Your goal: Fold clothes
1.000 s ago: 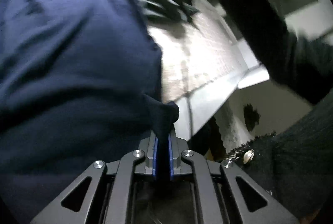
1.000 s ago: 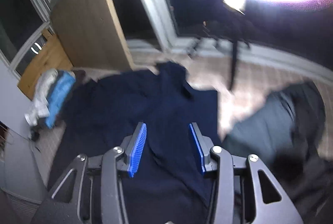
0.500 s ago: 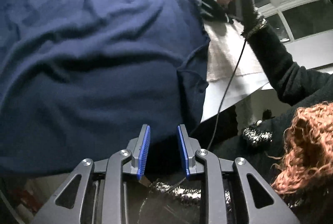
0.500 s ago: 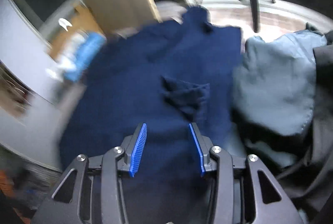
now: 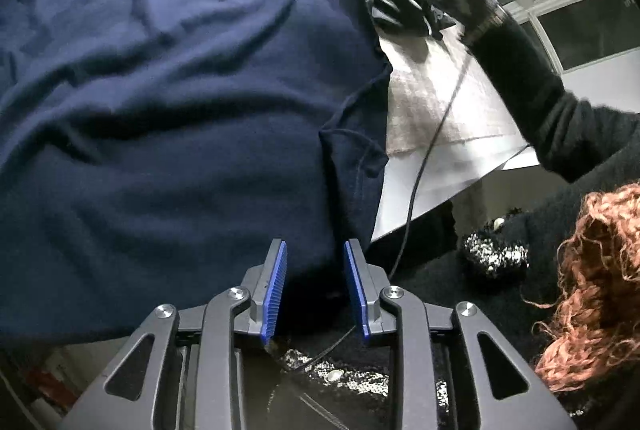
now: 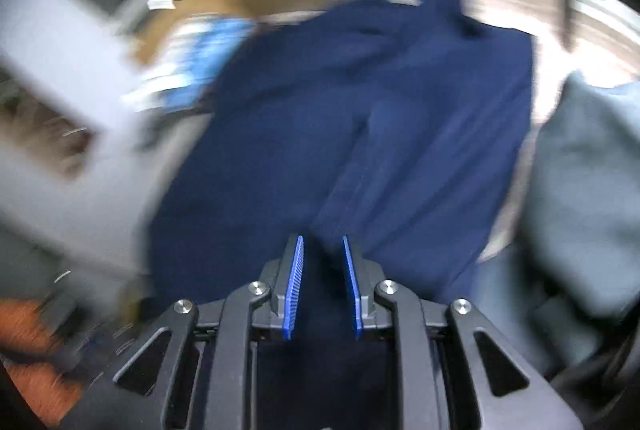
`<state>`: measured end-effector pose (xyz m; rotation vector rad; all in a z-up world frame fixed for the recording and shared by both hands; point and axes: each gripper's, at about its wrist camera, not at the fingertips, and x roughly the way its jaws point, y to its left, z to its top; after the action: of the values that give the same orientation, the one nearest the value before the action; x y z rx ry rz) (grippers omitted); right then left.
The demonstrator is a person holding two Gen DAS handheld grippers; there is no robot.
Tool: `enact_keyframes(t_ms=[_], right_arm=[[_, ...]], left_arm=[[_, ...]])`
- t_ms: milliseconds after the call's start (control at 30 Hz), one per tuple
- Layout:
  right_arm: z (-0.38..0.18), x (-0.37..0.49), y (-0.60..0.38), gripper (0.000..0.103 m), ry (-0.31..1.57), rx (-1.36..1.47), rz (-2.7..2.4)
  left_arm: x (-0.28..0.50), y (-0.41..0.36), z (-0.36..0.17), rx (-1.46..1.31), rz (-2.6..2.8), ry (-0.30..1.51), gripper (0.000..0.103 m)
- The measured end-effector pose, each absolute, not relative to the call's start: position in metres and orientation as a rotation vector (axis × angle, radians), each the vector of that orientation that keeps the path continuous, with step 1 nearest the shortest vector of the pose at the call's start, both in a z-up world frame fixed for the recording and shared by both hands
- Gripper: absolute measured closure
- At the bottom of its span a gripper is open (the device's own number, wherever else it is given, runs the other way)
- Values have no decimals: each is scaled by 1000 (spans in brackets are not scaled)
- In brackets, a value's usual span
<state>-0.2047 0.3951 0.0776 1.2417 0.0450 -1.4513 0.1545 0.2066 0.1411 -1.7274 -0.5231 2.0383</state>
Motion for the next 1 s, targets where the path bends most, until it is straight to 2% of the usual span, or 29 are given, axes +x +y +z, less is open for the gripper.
enact_keyframes(t_ms=[133, 233, 433, 500, 667, 733, 800, 833, 867, 1000], right_arm=[[105, -196, 451, 77, -99, 1231, -1604], [111, -169, 485, 77, -71, 1253, -1752], [77, -55, 518, 77, -105, 1372, -1702], [64, -30, 518, 77, -141, 1404, -1671], [42, 12, 528, 77, -217, 1453, -1675], [45, 21, 537, 77, -233, 1442, -1695], [51, 28, 546, 77, -244, 1429, -1714], [53, 30, 549, 77, -254, 1427, -1719], [55, 32, 552, 77, -264, 1424, -1723], [56, 38, 559, 77, -291, 1430, -1738]], left_arm=[[159, 211, 145, -1679, 2079, -491, 75], [161, 224, 146, -1617, 2104, -435, 75], [162, 271, 143, -1516, 2131, -318, 69], [165, 290, 143, -1486, 2160, -235, 61], [163, 332, 133, -1464, 2299, 69, 56], [160, 338, 123, -1490, 2356, 145, 64], [163, 336, 122, -1458, 2386, 126, 88], [165, 334, 122, -1452, 2355, 57, 101], [168, 331, 124, -1463, 2320, -23, 103], [200, 341, 145, -1367, 2205, -125, 103]])
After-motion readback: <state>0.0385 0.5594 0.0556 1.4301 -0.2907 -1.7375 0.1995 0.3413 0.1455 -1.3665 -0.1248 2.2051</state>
